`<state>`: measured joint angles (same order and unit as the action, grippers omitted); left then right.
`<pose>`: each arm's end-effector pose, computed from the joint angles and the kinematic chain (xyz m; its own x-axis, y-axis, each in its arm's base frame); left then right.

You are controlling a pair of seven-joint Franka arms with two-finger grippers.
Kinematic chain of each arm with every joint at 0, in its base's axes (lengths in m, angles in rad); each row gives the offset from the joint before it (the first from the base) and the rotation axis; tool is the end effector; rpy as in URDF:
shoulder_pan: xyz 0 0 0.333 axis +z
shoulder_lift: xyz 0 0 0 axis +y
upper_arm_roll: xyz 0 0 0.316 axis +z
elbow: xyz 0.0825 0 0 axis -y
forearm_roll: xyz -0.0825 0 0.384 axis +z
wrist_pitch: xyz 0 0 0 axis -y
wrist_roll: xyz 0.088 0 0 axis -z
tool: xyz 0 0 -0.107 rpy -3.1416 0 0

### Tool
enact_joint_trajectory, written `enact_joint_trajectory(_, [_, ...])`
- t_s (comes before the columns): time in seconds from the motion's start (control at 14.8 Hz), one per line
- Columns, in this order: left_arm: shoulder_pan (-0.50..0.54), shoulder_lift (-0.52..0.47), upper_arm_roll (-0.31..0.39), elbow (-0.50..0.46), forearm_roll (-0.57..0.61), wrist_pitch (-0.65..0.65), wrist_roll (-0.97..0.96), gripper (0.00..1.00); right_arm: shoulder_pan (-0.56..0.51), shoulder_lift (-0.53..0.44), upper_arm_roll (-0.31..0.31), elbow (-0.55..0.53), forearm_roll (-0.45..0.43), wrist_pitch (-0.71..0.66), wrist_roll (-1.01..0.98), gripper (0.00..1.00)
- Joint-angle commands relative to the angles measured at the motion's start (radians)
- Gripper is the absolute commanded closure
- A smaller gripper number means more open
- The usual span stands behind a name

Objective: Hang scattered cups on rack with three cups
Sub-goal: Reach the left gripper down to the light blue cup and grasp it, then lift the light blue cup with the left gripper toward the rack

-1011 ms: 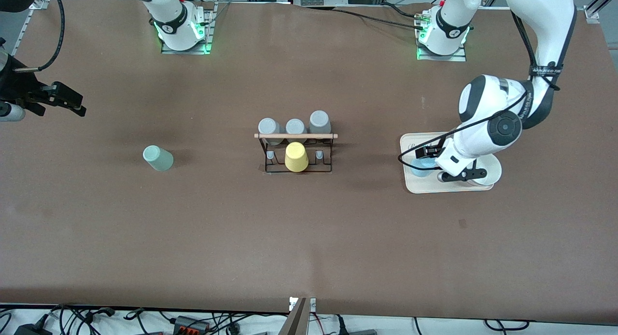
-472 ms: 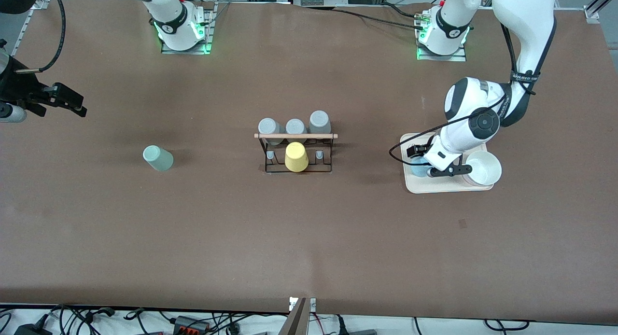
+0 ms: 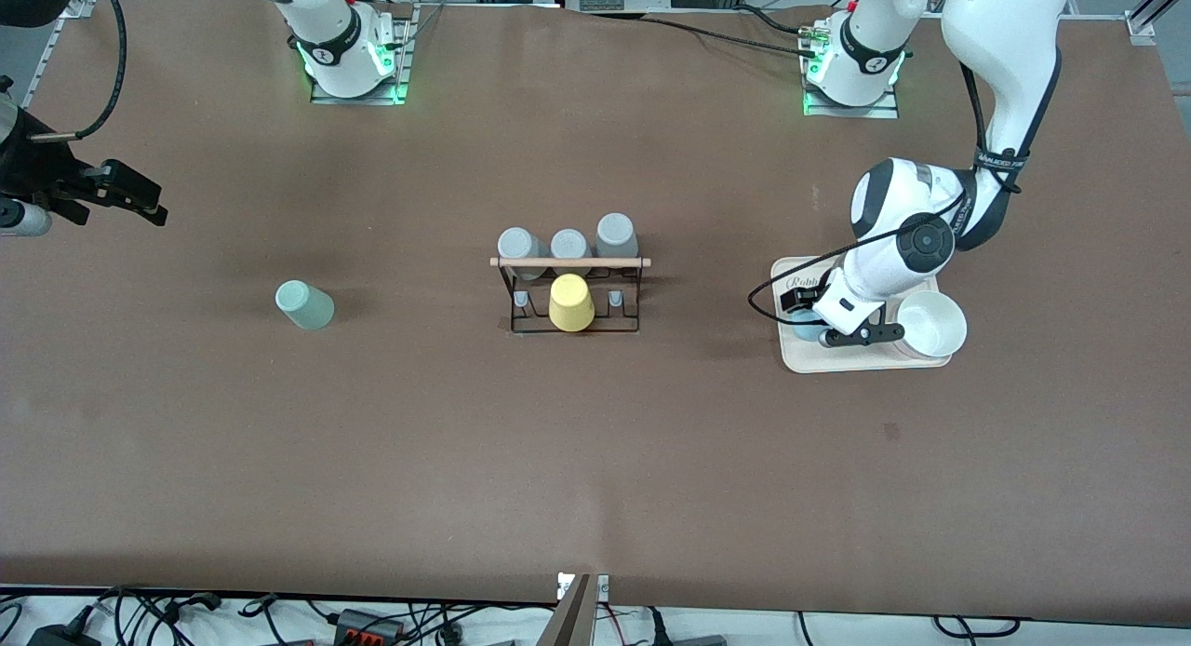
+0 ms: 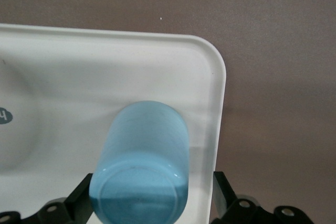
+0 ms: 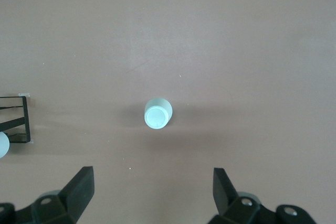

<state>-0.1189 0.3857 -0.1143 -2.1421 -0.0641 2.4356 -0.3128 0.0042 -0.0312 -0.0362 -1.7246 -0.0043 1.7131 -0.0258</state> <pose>0.5467 -0.1304 0.2151 0.9847 0.1327 -0.1128 0.1388 -0.9892 0.0474 0.5536 -0.0184 0.5811 0.9998 -0.0056 0.0196 -0.0057 -1.0000 0.0037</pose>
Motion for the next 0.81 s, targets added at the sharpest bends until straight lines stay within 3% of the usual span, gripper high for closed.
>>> enact_joint_trajectory(0.0, [0.004,-0.016,0.004,-0.002,0.017,0.002,0.008,0.13,-0.01,0.014,0.005,0.022,0.006,-0.01,-0.013,0.0])
enact_joint_trajectory(0.4, [0.004,-0.022,0.005,0.01,0.018,-0.009,0.003,0.48,-0.01,0.02,0.005,0.026,0.001,-0.006,-0.014,0.0])
enact_joint_trajectory(0.54, [0.008,-0.042,0.01,0.039,0.018,-0.05,0.004,0.51,-0.012,0.028,0.005,0.028,0.001,-0.003,-0.014,0.0])
enact_joint_trajectory(0.74, [0.012,-0.044,0.01,0.19,0.021,-0.234,-0.005,0.5,-0.016,0.04,0.005,0.028,0.0,0.017,-0.014,0.0])
